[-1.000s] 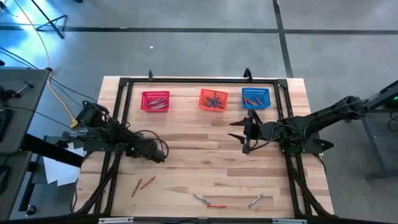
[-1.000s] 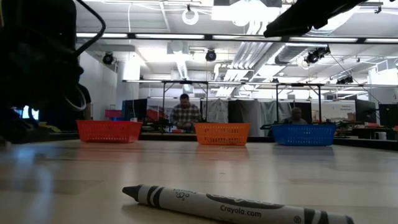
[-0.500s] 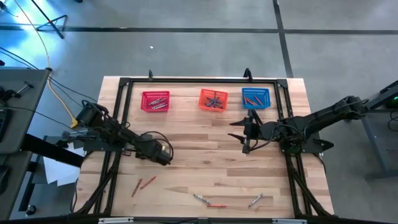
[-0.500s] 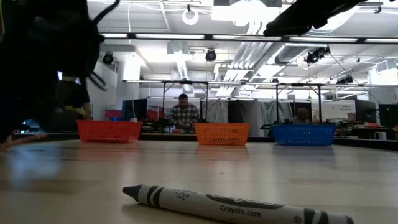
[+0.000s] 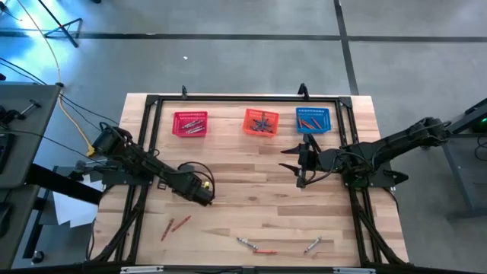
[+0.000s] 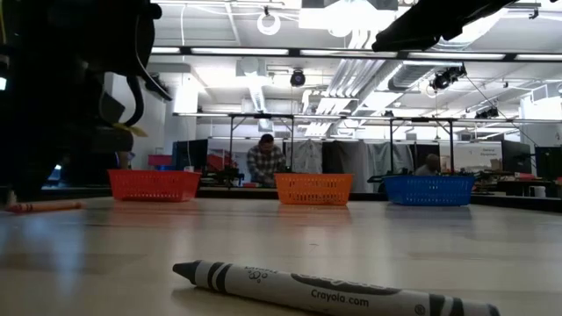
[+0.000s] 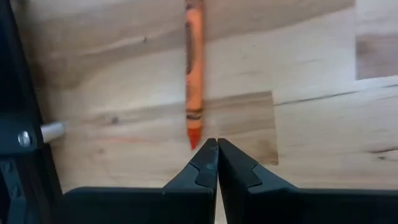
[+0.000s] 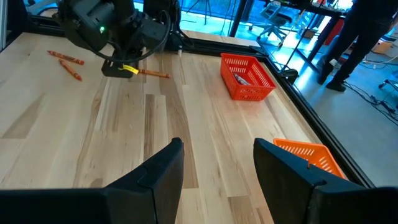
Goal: Sort crayons
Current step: Put the orange crayon into the blue bin
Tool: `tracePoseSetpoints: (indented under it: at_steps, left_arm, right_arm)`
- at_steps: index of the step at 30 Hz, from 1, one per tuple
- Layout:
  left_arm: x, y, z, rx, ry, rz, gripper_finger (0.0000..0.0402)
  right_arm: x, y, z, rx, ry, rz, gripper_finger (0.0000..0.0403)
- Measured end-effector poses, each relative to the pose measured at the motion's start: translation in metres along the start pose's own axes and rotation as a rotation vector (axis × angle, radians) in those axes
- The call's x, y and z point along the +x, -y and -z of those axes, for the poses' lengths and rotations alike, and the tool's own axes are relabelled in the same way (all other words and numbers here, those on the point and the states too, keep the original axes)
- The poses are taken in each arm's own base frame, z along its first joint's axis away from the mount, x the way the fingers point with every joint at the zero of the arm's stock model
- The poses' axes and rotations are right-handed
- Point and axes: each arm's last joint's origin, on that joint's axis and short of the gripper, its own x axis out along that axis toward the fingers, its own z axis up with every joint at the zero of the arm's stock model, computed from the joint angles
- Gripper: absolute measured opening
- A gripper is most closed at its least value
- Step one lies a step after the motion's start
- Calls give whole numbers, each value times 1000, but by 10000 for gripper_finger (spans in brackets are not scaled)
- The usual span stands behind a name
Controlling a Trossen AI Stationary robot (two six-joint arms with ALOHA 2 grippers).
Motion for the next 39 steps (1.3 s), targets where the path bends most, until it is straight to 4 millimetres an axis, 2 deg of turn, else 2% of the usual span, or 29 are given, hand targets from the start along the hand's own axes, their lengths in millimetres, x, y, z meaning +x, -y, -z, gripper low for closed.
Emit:
tracePoseSetpoints:
  at_steps: [10, 17, 24, 29, 32, 39]
  left_arm:
    - [0, -3, -10, 153, 97, -36, 32]
    - [5, -9, -16, 151, 248, -74, 64]
    - [10, -9, -15, 157, 231, -63, 98]
    - [20, -14, -16, 139, 186, -89, 117]
    - [29, -15, -17, 119, 100, -75, 125]
    - [39, -15, -23, 136, 61, -49, 128]
  right_arm:
    - [0, 0, 0, 3, 0, 0, 188]
    - [0, 0, 0, 19, 0, -4, 188]
    - [0, 0, 0, 19, 0, -6, 188]
    - [0, 0, 0, 19, 0, -7, 188]
    - [0, 0, 0, 19, 0, -8, 188]
    - [0, 0, 0, 19, 0, -8, 188]
